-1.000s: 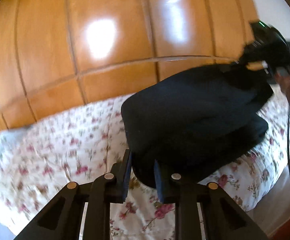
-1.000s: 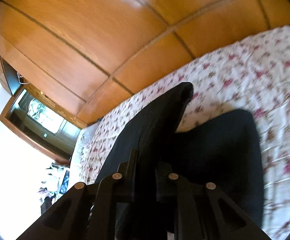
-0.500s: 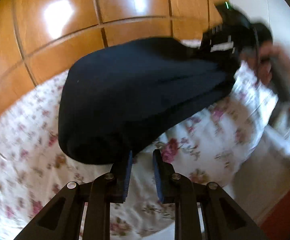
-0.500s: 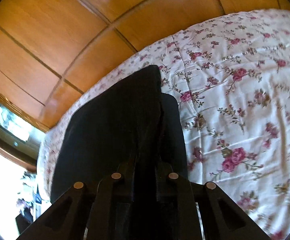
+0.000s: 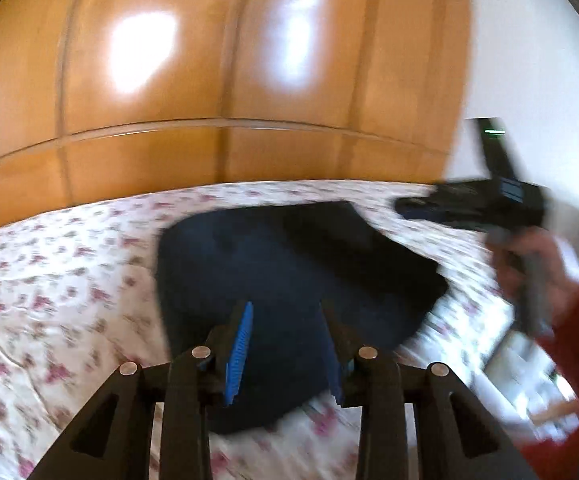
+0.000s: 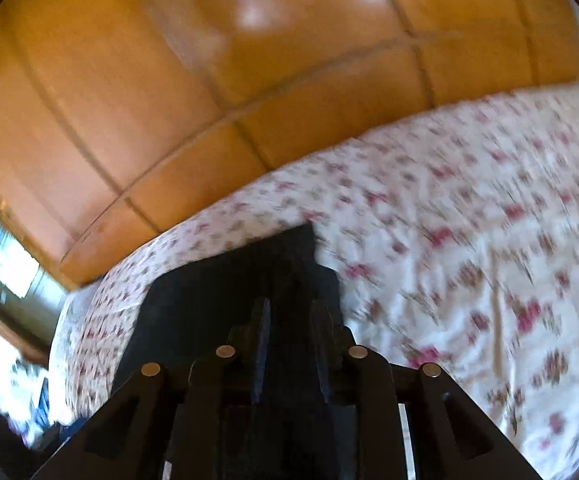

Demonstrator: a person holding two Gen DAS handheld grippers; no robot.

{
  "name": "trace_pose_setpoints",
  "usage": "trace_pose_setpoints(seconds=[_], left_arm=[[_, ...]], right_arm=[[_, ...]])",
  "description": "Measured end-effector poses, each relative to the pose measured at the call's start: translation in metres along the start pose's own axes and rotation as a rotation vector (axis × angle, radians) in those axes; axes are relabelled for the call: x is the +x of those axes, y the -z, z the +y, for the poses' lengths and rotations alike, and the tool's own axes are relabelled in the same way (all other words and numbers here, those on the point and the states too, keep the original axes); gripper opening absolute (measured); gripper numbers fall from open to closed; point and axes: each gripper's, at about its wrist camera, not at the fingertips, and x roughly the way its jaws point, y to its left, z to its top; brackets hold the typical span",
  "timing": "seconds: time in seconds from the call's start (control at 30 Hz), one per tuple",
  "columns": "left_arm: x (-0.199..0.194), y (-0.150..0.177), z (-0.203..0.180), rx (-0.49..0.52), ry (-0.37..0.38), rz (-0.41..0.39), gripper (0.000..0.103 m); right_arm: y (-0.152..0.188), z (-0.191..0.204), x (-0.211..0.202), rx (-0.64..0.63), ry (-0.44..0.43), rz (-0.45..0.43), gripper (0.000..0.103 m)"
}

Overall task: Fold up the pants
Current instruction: 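Open the left gripper and withdraw it from the folded trousers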

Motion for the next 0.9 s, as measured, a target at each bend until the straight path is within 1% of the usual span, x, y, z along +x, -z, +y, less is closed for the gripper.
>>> trace_pose_setpoints(seconds=[0.03,0.07,0.13,0.2,0.23,0.3,0.37,0.4,0.43,0.47,0.5,0.53,0.63,0.8,0.9], left_arm=[[0.012,-0.011,0.005,-0.023,-0.037,0.024,0.033],[0.02,-0.021,0.012,-0.052,-0.047,0.032,0.033],[0.04,-0.043,0.021,-0.109,-0.038,0.056,0.033],[0.062,-0.06,0.022,-0.114,-0.039,0.089,0.033],[0.073,-0.065,0.019,-0.098,-0.05,0.097,0.033],[0.097,-0.069,0.012,-0.048,-0.085,0.153,0.033],[0.125,-0.064,0.006,0.007,-0.128,0.199,0.033],[0.132,-0.059,0.008,0.018,-0.146,0.216,0.033],[0.147,-0.052,0.012,0.013,-0.158,0.249,0.033],[0.155,-0.047,0.018,-0.009,-0.15,0.261,0.034],[0.157,-0.044,0.02,-0.026,-0.142,0.254,0.034],[0.159,-0.039,0.025,-0.046,-0.135,0.221,0.036],[0.161,-0.036,0.03,-0.061,-0.128,0.2,0.036],[0.152,-0.031,0.03,-0.066,-0.122,0.17,0.036],[0.145,-0.03,0.03,-0.08,-0.111,0.152,0.036]], right_arm=[[-0.004,0.011,0.005,-0.049,0.005,0.016,0.023],[-0.007,0.024,0.011,-0.097,0.018,0.032,0.023],[-0.01,0.044,0.026,-0.161,0.029,0.06,0.023],[-0.011,0.061,0.043,-0.216,0.022,0.088,0.023],[-0.011,0.068,0.053,-0.24,0.033,0.107,0.023],[-0.011,0.076,0.078,-0.273,0.081,0.137,0.023],[-0.01,0.073,0.093,-0.292,0.135,0.159,0.022],[-0.009,0.07,0.099,-0.299,0.16,0.162,0.019],[-0.009,0.066,0.104,-0.305,0.187,0.156,0.019],[-0.009,0.061,0.107,-0.308,0.201,0.15,0.016],[-0.008,0.056,0.11,-0.306,0.205,0.144,0.016],[-0.007,0.052,0.113,-0.299,0.2,0.14,0.015],[-0.003,0.046,0.121,-0.3,0.209,0.105,0.015],[0.002,0.057,0.128,-0.364,0.27,0.07,0.015],[0.005,0.057,0.123,-0.367,0.263,0.051,0.015]])
